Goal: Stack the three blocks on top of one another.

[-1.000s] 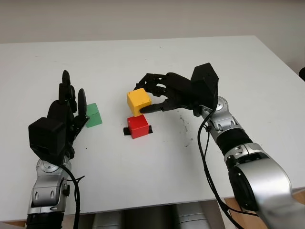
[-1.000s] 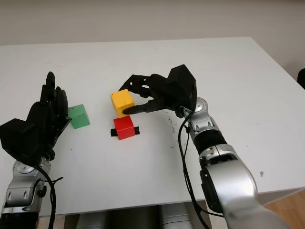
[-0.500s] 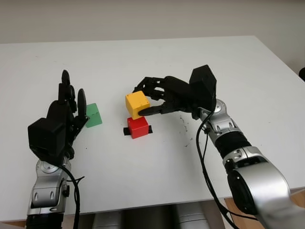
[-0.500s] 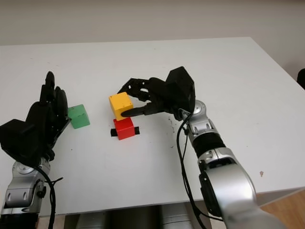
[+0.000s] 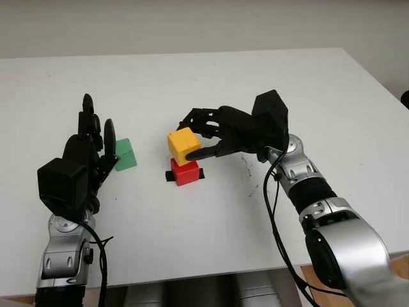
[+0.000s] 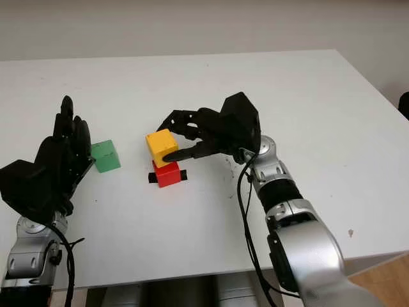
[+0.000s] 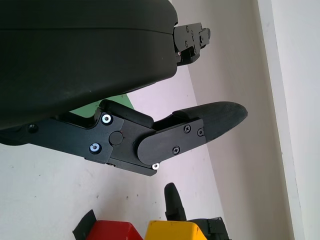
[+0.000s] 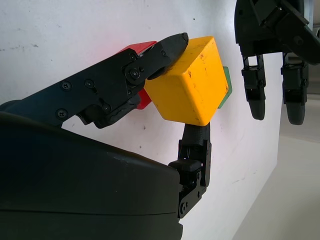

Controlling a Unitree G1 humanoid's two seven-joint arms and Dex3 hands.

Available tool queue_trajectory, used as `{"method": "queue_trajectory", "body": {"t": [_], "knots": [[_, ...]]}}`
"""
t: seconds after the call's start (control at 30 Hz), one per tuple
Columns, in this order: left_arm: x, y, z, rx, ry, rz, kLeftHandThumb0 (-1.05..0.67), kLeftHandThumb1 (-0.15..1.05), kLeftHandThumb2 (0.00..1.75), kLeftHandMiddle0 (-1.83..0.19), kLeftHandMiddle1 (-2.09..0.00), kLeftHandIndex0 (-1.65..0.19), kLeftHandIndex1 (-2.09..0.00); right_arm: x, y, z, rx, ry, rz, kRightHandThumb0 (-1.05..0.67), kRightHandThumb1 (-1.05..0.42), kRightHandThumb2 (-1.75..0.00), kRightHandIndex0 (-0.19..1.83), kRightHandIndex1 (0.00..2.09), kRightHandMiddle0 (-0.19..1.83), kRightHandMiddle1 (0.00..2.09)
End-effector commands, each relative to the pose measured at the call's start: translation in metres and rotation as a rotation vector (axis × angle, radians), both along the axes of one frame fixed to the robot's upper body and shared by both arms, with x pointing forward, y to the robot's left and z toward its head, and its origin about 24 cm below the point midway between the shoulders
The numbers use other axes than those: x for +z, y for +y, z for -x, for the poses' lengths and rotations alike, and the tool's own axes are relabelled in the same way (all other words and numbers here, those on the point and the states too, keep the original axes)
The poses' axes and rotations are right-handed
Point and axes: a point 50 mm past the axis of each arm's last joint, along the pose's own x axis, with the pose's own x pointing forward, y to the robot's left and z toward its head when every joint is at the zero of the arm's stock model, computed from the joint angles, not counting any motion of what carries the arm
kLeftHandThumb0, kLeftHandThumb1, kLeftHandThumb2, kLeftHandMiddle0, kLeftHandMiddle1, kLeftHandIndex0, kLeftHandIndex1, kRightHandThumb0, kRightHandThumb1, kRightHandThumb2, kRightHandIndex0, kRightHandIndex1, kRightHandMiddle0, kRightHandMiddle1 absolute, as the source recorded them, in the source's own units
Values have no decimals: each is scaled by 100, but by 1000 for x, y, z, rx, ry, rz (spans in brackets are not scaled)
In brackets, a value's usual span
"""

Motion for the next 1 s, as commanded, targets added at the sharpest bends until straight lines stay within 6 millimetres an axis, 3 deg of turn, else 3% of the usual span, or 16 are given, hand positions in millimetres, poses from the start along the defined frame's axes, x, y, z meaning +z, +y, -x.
{"method": "queue_trajectory", "body": {"t": [0.0, 0.97], "knots": [[5, -1, 0, -3, -22, 1, -73, 105, 71, 15, -5, 17, -5, 1, -3, 0, -7, -16, 4, -49, -88, -5, 18, 6, 48, 154], [4, 0, 1, -3, -20, 5, -73, 105, 71, 15, -5, 17, -5, -10, -4, 2, 21, -78, 133, -53, -90, -6, 15, 4, 41, 154]]}}
